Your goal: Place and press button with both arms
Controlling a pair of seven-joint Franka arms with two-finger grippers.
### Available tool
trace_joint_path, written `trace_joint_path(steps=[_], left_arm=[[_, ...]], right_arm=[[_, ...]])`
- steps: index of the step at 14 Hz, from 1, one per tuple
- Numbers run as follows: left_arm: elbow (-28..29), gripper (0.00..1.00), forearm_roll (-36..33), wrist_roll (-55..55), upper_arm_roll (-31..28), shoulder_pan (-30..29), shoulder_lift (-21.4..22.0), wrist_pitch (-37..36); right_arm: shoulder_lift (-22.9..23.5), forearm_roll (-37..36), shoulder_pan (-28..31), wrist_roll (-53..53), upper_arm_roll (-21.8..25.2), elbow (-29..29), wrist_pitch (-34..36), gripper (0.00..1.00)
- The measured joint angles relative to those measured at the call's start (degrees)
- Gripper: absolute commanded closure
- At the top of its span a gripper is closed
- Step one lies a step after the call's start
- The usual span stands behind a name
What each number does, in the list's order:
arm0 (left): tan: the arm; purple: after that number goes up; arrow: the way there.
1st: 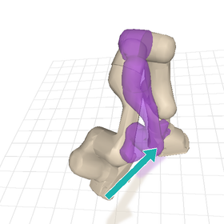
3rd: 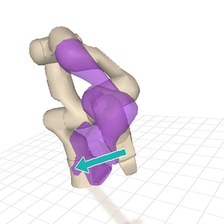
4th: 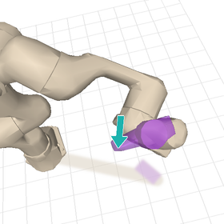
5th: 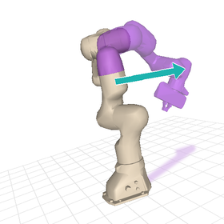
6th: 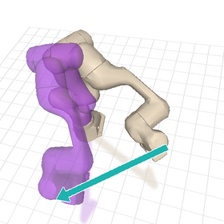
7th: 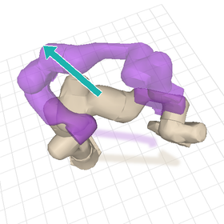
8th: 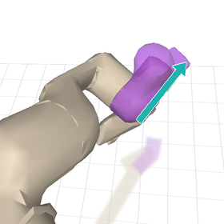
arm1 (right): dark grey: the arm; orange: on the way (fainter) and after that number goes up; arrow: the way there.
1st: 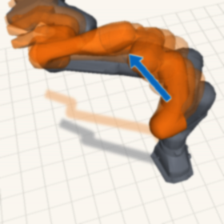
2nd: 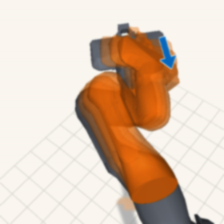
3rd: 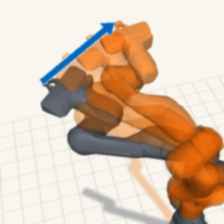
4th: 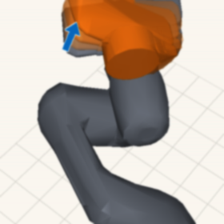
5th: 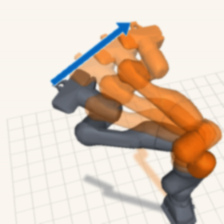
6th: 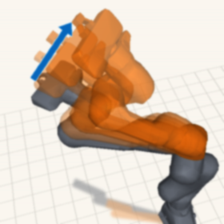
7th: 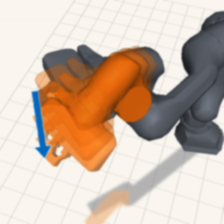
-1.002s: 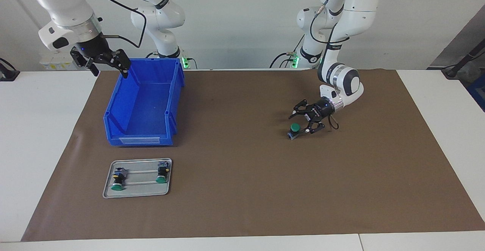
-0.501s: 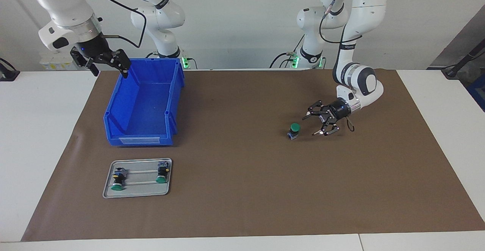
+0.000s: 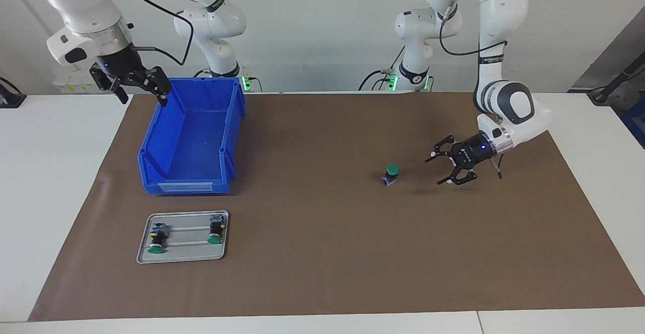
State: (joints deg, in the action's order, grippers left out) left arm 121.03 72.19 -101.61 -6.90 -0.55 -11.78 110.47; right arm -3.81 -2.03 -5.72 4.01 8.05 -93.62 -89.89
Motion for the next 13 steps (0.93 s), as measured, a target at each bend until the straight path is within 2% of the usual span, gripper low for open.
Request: trace_joint_path(steps=[3, 4, 5, 9, 13], left_arm=[[-4.6, 0.21, -13.7, 14.2, 0.1, 0.3, 1.1, 0.0], [-5.7, 0.13, -17.7, 18.7, 0.3, 0.6, 1.8, 0.0], [-6.5, 0.0, -21.2, 22.6, 0.3, 1.0, 2.6, 0.0], [-8.0, 0.0, -29.2, 32.7, 0.3, 1.8, 5.9, 0.0], [-9.2, 0.0, -35.5, 50.8, 0.9, 3.1, 7.6, 0.0]], right_arm=[[0.0, 0.0, 0.2, 0.0, 0.0, 0.0, -0.1, 0.0], [0.0, 0.0, 0.2, 0.0, 0.0, -0.1, -0.1, 0.0], [0.0, 0.0, 0.2, 0.0, 0.0, -0.1, -0.1, 0.0], [0.0, 0.0, 0.2, 0.0, 0.0, -0.3, -0.1, 0.0], [0.0, 0.0, 0.2, 0.0, 0.0, -0.4, -0.1, 0.0]])
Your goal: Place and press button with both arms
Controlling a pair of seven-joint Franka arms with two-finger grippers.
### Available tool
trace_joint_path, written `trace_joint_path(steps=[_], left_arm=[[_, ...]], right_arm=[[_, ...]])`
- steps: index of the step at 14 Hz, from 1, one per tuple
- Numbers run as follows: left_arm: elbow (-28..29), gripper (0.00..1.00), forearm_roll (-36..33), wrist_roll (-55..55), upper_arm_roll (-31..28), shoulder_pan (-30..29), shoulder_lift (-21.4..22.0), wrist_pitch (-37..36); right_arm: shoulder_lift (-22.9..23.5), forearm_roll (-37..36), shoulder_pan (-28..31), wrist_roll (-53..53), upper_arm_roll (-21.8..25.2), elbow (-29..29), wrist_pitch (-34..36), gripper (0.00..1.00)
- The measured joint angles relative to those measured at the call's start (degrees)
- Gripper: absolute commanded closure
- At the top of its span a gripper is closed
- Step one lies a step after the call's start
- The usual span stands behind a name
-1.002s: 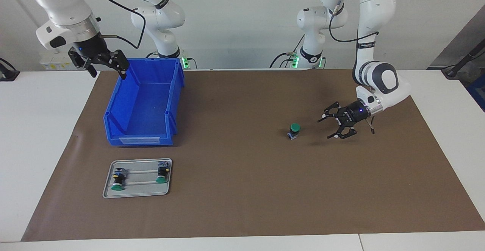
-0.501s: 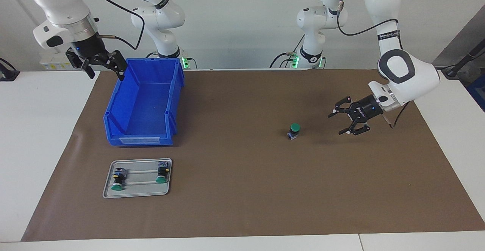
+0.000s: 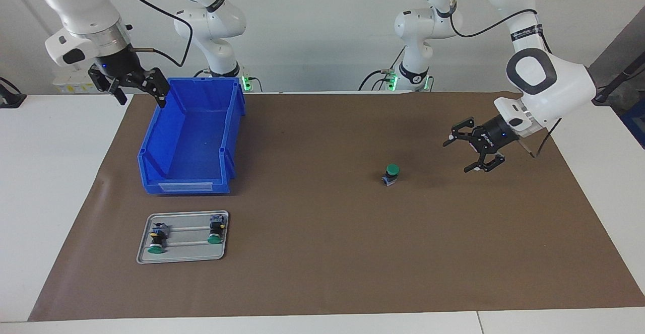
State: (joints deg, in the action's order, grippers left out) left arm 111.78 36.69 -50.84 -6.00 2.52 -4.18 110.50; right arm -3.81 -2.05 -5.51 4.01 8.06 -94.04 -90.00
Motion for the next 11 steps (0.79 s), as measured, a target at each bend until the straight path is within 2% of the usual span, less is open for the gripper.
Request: trace_joint_path(steps=[3, 4, 5, 6, 7, 8, 9, 10, 11], left_arm=[[-2.5, 0.01, -5.5, 16.2, 0.9, 1.9, 0.2, -0.1], [-3.4, 0.07, -9.8, 19.4, 2.1, 2.3, 0.2, -0.1], [-4.0, 0.25, -15.1, 22.4, 4.1, 2.5, 0.2, -0.1], [-4.3, 0.34, -20.2, 26.6, 6.6, 2.6, 0.2, -0.1], [-4.4, 0.36, -24.6, 33.3, 9.1, 2.7, 0.2, 0.1], [-4.4, 0.49, -27.1, 40.9, 11.0, 2.9, 0.2, 0.2], [-4.4, 0.72, -28.3, 47.8, 12.3, 3.2, 0.2, 0.3], [-4.4, 1.0, -28.9, 52.0, 13.7, 3.3, 0.2, 0.4], [-4.3, 1.0, -29.0, 54.3, 15.0, 3.3, 0.2, 0.4]], right_arm=[[0.0, 0.0, 0.0, 0.0, 0.0, 0.0, 0.0, 0.0], [0.0, 0.0, 0.0, 0.0, 0.0, -0.1, 0.0, 0.0], [0.0, 0.0, 0.0, 0.0, 0.0, -0.1, 0.0, 0.0], [0.0, 0.0, 0.0, 0.0, 0.0, -0.1, 0.0, 0.0], [0.0, 0.0, 0.0, 0.0, 0.0, -0.1, 0.0, 0.0], [0.0, 0.0, 0.0, 0.0, 0.0, -0.1, 0.0, 0.0], [0.0, 0.0, 0.0, 0.0, 0.0, -0.2, 0.0, 0.0], [0.0, 0.0, 0.0, 0.0, 0.0, -0.2, 0.0, 0.0], [0.0, 0.0, 0.0, 0.0, 0.0, -0.2, 0.0, 0.0]])
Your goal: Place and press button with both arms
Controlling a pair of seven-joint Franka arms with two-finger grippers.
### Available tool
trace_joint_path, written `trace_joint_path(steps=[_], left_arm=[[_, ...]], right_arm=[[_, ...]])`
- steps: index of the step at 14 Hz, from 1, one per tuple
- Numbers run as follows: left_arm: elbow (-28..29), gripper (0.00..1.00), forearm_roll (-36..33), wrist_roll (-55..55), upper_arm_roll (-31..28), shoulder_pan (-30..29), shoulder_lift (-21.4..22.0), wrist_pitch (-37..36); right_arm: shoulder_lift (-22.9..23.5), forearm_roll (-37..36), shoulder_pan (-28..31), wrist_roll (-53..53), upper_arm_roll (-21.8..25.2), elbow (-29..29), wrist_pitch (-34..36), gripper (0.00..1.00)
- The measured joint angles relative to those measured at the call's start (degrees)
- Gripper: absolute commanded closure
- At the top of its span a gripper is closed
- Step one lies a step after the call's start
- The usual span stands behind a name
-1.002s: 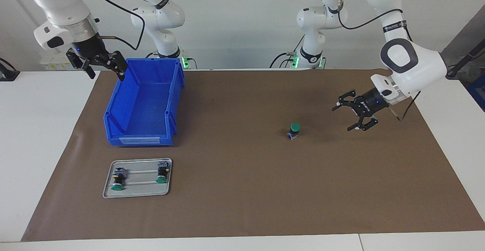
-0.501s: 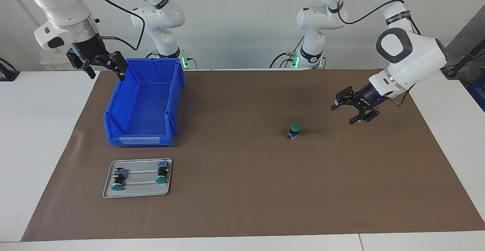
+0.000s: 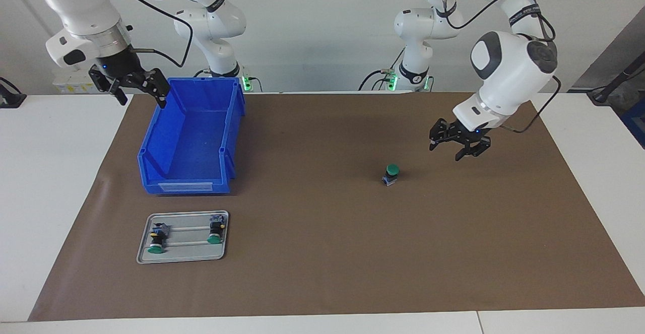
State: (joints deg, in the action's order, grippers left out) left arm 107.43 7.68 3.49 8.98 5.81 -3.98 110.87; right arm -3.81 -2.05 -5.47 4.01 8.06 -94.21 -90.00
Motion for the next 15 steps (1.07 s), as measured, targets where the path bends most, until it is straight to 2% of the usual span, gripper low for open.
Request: trace_joint_path(steps=[2, 8, 11, 15], left_arm=[[0.6, 1.0, -0.1, 1.7, 1.7, 0.2, -0.1, 0.9], [6.6, 1.0, -1.8, 4.3, 4.6, 1.4, -1.0, 12.9], [7.8, 1.0, -5.3, 4.3, 4.6, 1.5, -2.7, 14.5], [9.6, 1.0, -5.9, 4.3, 4.8, 2.6, -4.0, 16.9]], right_arm=[[0.0, 0.0, 0.0, 0.0, 0.0, 0.0, 0.0, 0.0], [0.0, 0.0, 0.0, 0.0, 0.0, 0.0, 0.0, 0.0], [0.0, 0.0, 0.0, 0.0, 0.0, 0.0, 0.0, 0.0], [0.0, 0.0, 0.0, 0.0, 0.0, 0.0, 0.0, 0.0]])
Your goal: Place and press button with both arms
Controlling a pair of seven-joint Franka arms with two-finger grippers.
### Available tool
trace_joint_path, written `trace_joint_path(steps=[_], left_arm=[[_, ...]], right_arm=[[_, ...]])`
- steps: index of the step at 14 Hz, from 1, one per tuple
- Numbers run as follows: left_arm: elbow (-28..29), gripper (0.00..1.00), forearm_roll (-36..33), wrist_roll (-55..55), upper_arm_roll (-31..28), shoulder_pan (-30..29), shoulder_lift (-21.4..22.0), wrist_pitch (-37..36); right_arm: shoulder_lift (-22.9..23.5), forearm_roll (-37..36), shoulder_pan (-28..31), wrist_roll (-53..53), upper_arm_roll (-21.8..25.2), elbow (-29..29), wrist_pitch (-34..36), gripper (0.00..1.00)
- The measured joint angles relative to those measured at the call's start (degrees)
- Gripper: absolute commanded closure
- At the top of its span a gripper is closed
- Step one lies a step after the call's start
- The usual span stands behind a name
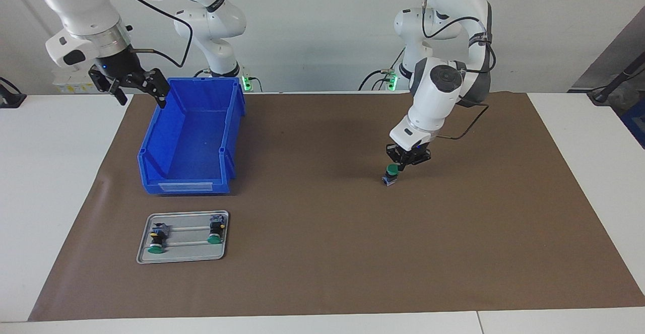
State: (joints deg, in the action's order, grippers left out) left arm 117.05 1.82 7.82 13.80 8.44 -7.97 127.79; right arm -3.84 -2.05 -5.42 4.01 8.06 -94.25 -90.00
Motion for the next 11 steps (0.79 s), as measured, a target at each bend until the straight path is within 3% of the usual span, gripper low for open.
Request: trace_joint_path(steps=[11], left_arm=[[2.0, 1.0, -1.8, 0.1, 0.0, 1.7, -0.5, 3.6]], right_arm=[[0.0, 0.0, 0.0, 0.0, 0.0, -0.2, 0.0, 0.0]])
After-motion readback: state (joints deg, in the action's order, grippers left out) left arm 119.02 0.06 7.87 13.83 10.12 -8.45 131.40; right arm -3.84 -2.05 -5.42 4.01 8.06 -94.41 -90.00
